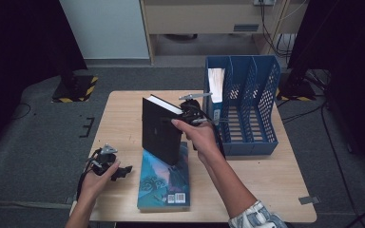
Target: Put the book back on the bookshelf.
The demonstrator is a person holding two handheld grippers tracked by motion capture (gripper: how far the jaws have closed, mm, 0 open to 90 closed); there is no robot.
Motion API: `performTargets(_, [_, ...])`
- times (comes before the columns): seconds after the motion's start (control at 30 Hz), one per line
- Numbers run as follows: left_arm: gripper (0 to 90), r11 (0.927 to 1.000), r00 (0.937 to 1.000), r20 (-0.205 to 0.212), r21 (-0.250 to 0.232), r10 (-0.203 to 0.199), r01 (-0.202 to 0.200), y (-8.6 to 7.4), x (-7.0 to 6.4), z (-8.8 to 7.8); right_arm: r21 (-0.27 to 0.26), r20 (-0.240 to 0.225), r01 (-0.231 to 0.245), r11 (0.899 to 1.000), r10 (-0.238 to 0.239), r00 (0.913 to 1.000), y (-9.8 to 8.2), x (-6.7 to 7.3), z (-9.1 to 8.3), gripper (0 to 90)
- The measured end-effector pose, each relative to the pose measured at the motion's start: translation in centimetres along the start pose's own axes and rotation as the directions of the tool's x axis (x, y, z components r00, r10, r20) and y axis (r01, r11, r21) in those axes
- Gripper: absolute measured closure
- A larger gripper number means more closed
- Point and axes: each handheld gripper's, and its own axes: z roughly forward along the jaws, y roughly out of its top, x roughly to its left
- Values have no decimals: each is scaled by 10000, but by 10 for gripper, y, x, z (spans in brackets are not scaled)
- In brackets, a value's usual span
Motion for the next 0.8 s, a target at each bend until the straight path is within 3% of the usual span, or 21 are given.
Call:
performTargets(0.43, [53,9998,9998,-45,54,203,-203,-2,-1,2,-94,5,69,9999,-69,10000,-1,6,-19,534])
performTargets(0.57, [38,9992,9993,-255,-301,262,-269,-5,-3,4,-106,75,105,9999,-104,9999,-2,6,-24,534])
performTargets(0.8, [7,9961,9965,-424,-479,727,-747,-10,-6,7,-246,73,45,9997,-43,10000,-6,5,-35,534])
